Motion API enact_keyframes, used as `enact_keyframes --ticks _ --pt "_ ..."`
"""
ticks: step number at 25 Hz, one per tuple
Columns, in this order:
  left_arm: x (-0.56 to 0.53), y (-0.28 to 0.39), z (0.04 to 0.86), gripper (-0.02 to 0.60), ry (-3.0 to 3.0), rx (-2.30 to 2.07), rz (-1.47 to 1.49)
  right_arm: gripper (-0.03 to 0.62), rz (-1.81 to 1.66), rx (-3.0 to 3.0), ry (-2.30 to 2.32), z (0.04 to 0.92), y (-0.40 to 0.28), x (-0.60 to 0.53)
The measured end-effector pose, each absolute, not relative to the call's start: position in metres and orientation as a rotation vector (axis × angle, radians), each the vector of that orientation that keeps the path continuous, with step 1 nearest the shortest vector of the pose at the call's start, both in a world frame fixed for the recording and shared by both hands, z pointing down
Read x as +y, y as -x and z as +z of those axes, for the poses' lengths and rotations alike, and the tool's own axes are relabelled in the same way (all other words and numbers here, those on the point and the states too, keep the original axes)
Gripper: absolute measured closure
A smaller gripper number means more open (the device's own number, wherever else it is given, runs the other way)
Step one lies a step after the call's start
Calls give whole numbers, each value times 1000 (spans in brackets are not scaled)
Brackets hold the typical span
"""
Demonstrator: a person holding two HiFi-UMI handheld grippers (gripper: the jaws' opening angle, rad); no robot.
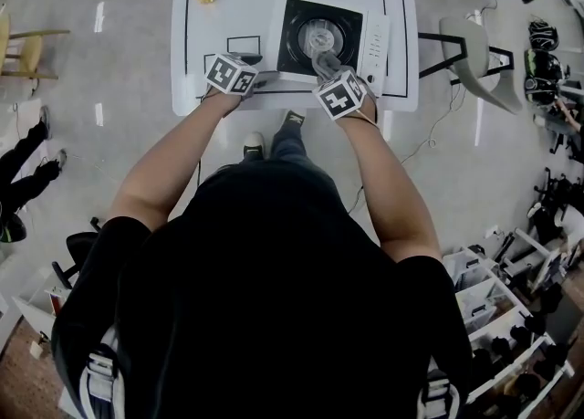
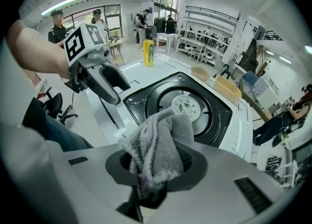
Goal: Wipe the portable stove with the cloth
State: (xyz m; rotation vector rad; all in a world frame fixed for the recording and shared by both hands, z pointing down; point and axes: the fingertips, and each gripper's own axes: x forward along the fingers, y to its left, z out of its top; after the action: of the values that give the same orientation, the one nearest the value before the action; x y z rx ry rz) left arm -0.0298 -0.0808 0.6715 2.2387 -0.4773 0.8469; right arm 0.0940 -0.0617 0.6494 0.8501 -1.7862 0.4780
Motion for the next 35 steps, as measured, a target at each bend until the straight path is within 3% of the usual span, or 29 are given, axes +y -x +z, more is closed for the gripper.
enact_keyframes --ticks 19,35 --pt "-81 32 674 262 -2189 -529 743 487 444 -1939 -653 650 -13 -87" --pt "-89 35 675 258 -2151 -548 700 488 463 -2021 -595 642 6 -142"
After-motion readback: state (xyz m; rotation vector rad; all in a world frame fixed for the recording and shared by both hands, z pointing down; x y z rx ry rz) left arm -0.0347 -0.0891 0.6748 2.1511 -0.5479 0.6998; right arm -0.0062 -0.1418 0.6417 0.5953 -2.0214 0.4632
